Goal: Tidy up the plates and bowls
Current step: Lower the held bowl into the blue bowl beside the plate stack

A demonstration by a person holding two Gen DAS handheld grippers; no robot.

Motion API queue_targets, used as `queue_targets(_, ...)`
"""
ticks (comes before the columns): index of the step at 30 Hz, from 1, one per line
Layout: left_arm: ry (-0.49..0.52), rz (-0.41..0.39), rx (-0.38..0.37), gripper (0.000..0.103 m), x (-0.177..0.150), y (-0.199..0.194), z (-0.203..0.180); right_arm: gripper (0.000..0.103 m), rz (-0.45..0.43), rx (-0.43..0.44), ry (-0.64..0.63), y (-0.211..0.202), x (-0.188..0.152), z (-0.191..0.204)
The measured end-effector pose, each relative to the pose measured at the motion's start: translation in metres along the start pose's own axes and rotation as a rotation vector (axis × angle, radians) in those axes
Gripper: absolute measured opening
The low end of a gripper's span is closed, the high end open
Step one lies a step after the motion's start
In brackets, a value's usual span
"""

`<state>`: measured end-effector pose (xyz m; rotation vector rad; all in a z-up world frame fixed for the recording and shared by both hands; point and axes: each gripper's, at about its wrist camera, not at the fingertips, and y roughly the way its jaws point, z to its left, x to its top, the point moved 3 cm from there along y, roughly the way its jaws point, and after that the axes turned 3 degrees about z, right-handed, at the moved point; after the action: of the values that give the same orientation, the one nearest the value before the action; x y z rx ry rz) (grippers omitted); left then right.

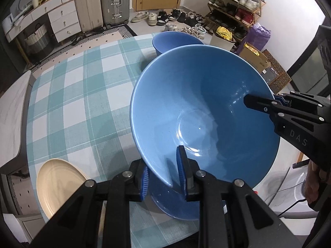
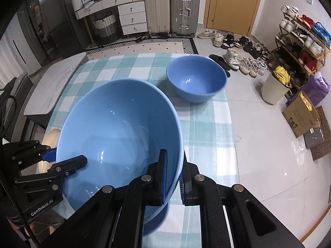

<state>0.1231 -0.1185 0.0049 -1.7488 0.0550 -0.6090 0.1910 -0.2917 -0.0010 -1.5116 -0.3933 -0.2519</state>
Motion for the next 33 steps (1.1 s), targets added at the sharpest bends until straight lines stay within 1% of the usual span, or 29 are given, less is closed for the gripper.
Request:
queue_targets(2,0.008,0.005,-0.003,0.022,-0.006,0.0,-0.003,0.01,-0.002,0.009,0.008,-0.001,-0.01,-0.002)
queue_targets(7,0.027,0.01,0.023,0.022,-0.024,0.005,-0.005,0.01,0.003,0.036,0.017,0.005,-0.03,-0.001)
queue_targets(10,0.038,0.01,0.035,0.022,-0.03,0.006,-0.003,0.01,-0.02,0.061,0.034,0.005,-0.042,0.003)
queue_targets(12,0.054,0.006,0.057,0.022,-0.033,0.006,-0.003,0.01,-0.026,0.075,0.045,0.008,-0.047,0.005)
queue_targets(19,0.079,0.032,0.097,0.022,-0.047,0.022,-0.002,0.01,0.006,0.112,0.073,0.032,-0.07,0.01)
queue_targets(21,0.087,0.036,0.099,0.022,-0.05,0.026,-0.002,0.01,0.018,0.109,0.067,0.036,-0.074,0.012)
queue_targets(25,0.092,0.031,0.094,0.022,-0.054,0.029,-0.003,0.011,0.014,0.101,0.06,0.038,-0.081,0.013)
queue_targets(30,0.129,0.042,0.134,0.023,-0.059,0.04,-0.005,0.011,0.03,0.088,0.048,0.046,-0.086,0.014)
queue_targets(33,0.138,0.049,0.145,0.023,-0.061,0.046,-0.004,0.012,0.032,0.07,0.024,0.048,-0.087,0.017)
